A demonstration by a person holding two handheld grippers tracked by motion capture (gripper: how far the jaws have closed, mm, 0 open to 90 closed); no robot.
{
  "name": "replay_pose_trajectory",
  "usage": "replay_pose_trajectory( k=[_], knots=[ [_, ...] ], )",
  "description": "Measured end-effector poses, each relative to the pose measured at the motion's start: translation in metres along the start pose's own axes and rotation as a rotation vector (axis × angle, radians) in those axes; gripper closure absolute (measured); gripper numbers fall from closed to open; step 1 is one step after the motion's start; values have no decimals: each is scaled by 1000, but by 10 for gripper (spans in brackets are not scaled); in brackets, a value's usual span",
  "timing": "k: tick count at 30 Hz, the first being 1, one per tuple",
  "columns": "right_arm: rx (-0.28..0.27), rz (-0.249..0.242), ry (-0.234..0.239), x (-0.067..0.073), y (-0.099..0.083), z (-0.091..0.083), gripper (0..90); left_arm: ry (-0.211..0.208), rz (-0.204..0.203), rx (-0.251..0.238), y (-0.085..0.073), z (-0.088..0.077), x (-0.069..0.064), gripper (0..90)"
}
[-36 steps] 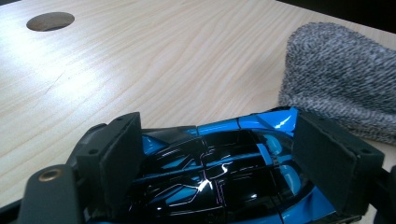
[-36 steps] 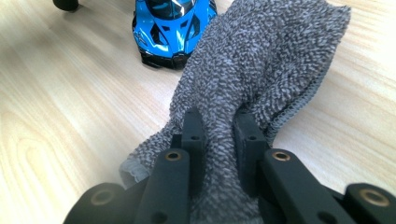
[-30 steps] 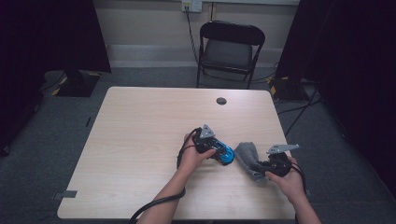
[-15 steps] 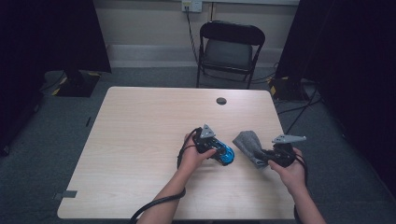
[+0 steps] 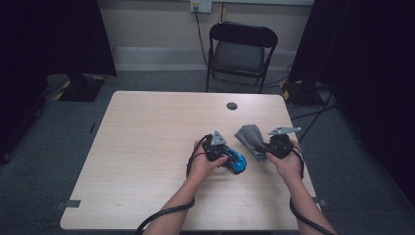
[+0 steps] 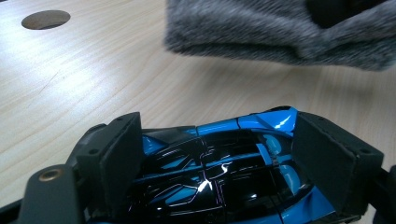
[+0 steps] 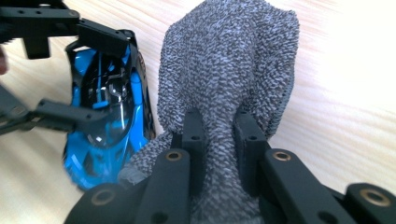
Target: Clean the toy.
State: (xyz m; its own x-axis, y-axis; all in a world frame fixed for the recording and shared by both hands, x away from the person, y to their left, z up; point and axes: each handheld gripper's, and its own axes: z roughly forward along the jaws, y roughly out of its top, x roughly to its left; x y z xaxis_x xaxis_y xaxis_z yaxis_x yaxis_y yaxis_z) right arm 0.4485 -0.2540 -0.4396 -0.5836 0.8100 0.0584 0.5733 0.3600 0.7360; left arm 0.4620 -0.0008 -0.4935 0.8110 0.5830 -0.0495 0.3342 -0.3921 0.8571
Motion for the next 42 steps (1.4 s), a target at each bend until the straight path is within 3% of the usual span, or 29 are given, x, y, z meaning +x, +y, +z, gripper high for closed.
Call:
replay_pose_trajectory(
  k=[10,20,26,42],
  knots=[
    [29,-61,44,10,13,36,774,0,-2,-1,0,1,-3,170],
    [72,-128,82,13,18,60,773,0,-2,0,0,1,-3,170],
    [100,-143,95,16,17,73,769,1,-3,-1,0,1,-3,170],
    [100,-172,118,12,12,70,769,6,-3,-2,0,1,-3,171]
  ],
)
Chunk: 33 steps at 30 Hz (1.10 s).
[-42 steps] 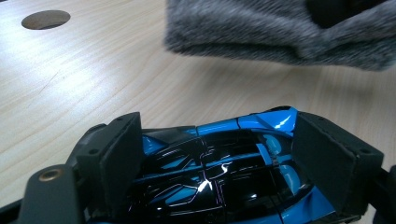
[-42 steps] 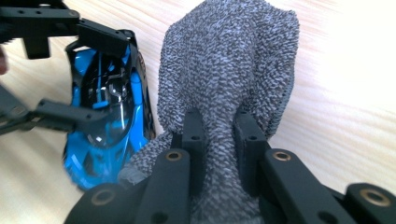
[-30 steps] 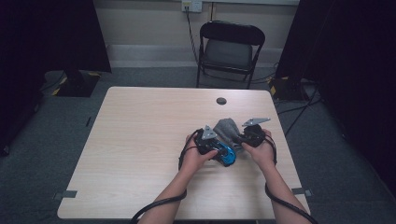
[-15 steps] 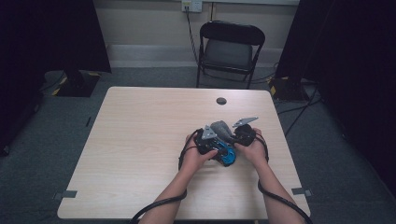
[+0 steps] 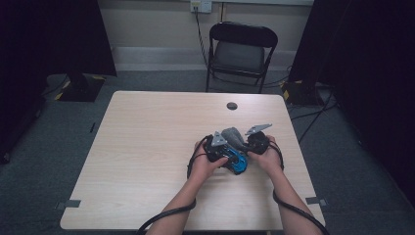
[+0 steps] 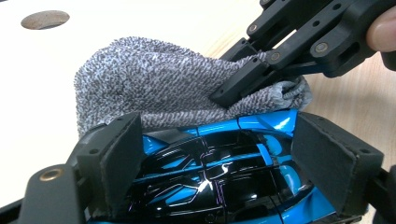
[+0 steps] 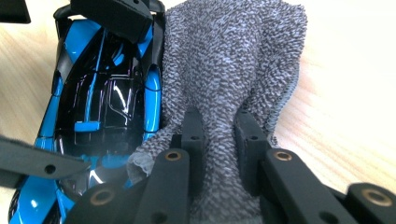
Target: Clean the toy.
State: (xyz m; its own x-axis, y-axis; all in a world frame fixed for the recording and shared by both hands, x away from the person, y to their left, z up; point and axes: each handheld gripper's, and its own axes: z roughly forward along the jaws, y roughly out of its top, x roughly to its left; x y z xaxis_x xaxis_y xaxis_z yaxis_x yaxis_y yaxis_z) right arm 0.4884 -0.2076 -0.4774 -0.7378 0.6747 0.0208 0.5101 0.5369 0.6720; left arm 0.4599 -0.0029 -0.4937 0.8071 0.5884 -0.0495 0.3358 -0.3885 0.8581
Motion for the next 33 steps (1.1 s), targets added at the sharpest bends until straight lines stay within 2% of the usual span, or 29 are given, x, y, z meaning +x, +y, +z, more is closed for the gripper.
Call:
replay_pose_trajectory(
  k=[15,33],
  knots=[
    [-7,-6,37,-5,-16,-15,769,-1,-3,-2,0,0,-1,171],
    [-19,-9,37,-1,-41,-40,769,-5,-4,1,1,1,-2,172]
  ],
)
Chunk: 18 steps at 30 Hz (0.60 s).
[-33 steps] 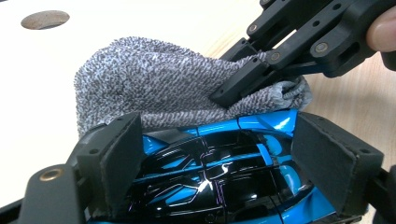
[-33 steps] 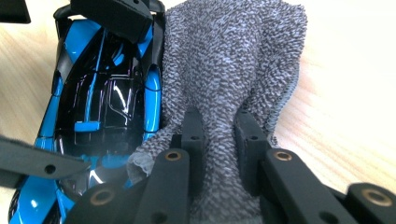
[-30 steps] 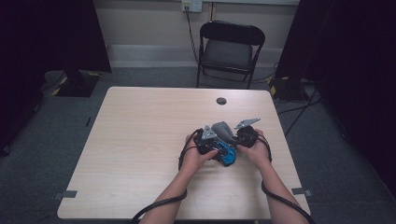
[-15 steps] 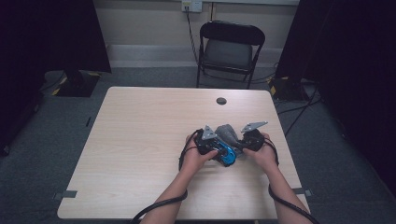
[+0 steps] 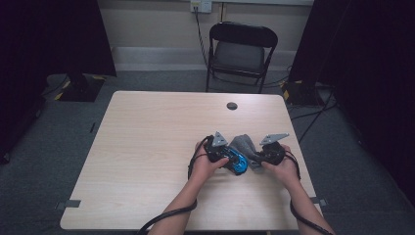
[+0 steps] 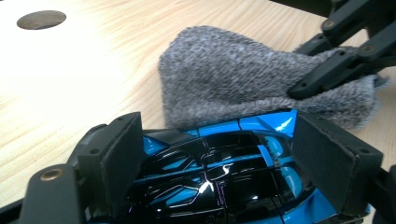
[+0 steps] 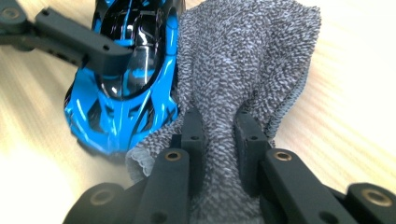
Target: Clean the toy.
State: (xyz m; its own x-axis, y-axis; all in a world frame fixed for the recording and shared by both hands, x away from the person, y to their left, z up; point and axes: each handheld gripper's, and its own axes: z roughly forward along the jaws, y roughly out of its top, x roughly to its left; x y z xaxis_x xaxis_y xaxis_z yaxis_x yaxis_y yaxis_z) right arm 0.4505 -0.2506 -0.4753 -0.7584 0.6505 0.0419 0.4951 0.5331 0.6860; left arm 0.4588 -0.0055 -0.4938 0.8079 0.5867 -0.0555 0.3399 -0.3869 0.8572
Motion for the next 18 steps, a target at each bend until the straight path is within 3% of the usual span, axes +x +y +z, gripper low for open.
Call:
replay_pose_trajectory(
  k=[11,18],
  knots=[
    [-20,64,18,7,-22,-18,768,5,-3,-1,0,0,-1,172],
    [-17,75,31,12,-34,-28,769,6,-4,1,0,1,-1,172]
  ],
)
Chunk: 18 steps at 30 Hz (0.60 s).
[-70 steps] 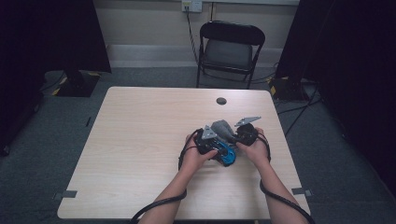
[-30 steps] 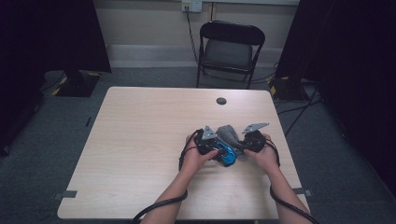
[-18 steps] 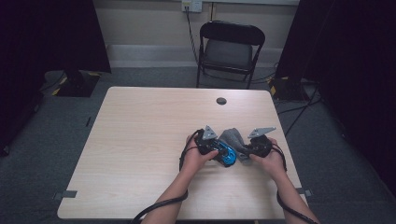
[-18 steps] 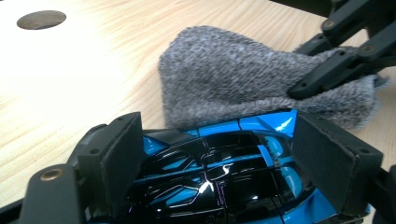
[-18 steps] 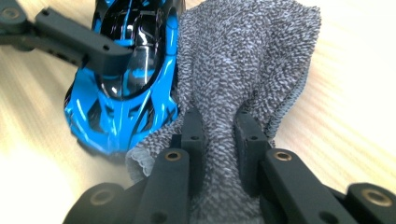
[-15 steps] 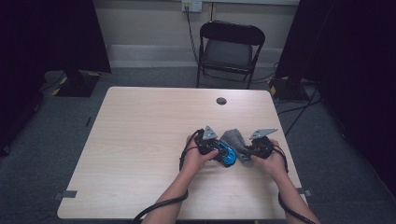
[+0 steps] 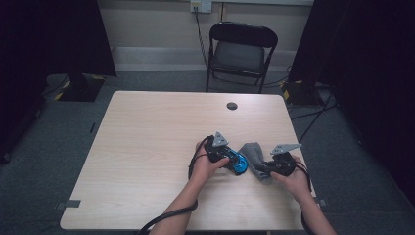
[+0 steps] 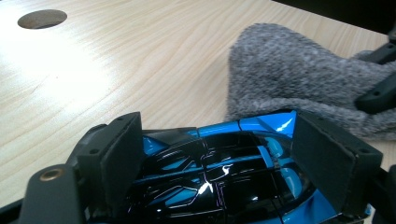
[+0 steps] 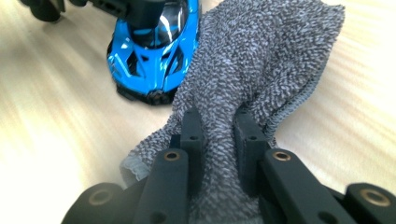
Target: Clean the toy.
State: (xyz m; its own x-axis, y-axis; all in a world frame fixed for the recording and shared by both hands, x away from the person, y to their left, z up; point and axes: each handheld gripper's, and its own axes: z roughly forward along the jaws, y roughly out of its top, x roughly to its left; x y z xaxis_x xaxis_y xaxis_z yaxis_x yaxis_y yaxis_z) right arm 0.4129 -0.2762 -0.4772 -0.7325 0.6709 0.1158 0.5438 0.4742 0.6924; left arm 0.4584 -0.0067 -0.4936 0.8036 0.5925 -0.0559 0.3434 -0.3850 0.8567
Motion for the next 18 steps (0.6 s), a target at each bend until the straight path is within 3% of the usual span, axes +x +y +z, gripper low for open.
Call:
replay_pose_trajectory(
  k=[18],
  knots=[
    [3,17,-1,11,-21,-26,769,4,1,0,0,0,0,173]
  ],
)
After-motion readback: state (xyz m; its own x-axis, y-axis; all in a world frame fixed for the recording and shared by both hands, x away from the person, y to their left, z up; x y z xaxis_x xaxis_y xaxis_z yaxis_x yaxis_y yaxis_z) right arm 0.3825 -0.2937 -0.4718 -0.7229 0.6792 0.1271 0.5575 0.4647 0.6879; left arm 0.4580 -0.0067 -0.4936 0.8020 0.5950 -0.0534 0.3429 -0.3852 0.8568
